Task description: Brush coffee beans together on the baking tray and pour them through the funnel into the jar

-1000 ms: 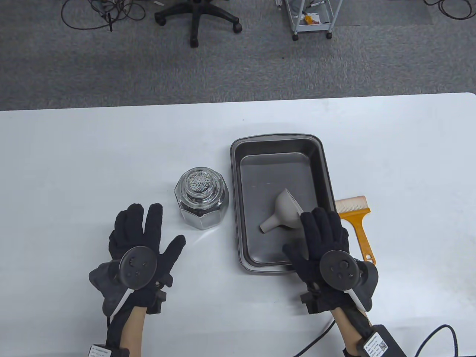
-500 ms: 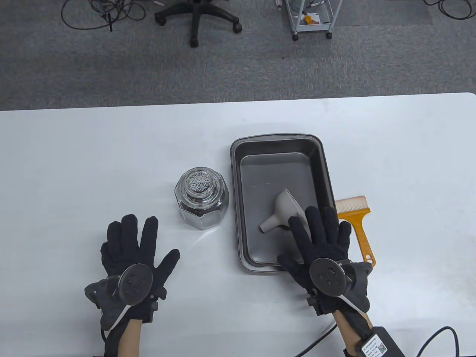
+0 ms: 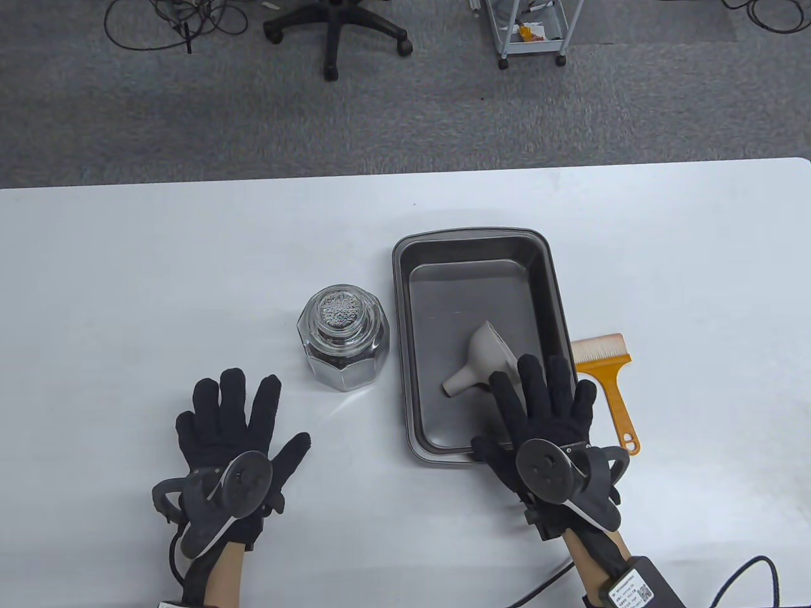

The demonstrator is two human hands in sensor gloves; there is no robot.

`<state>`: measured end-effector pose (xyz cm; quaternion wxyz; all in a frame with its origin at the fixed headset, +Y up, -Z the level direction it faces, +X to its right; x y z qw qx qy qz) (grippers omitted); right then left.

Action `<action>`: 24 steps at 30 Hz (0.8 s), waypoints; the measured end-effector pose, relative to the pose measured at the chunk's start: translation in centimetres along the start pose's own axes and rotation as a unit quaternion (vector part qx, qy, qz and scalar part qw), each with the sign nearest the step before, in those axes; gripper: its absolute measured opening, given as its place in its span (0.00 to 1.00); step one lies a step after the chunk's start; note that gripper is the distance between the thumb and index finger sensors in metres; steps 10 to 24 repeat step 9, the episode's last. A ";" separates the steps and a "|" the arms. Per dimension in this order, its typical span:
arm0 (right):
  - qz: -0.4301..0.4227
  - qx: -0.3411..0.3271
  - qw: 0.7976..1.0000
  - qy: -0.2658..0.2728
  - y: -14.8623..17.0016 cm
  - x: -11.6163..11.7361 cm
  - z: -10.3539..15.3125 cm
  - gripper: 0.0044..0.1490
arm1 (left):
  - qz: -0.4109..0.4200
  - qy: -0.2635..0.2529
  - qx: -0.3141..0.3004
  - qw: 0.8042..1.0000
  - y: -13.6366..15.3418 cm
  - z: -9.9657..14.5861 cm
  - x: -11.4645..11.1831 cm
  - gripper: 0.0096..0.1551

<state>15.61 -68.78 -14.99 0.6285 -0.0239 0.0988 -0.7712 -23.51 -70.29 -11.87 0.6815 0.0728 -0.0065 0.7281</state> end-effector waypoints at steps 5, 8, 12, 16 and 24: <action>0.010 0.000 1.000 -0.014 -0.1 0.7 0.0 0.55 | 0.009 0.006 0.006 1.000 0.8 0.0 -0.3 0.53; 0.010 0.001 1.000 -0.018 -0.2 0.9 0.0 0.55 | 0.015 0.005 0.009 1.000 1.2 0.1 -0.2 0.53; 0.010 0.001 1.000 -0.018 -0.2 0.9 0.0 0.55 | 0.017 0.005 0.010 1.000 1.3 0.1 -0.1 0.54; 0.010 0.001 1.000 -0.018 -0.2 0.9 0.0 0.55 | 0.017 0.005 0.010 1.000 1.3 0.1 -0.1 0.54; 0.010 0.001 1.000 -0.018 -0.2 0.9 0.0 0.55 | 0.017 0.005 0.010 1.000 1.3 0.1 -0.1 0.54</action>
Point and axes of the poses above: the tracker on the back of each hand, its own y axis roughly to the little-finger side, its own z axis roughly from the fingertips to the wrist, x = y × z, the point moved 5 cm from there along -z, roughly from the wrist to the fingertips, and after that the axes turned 1 degree about -z, right-handed, at the moved point
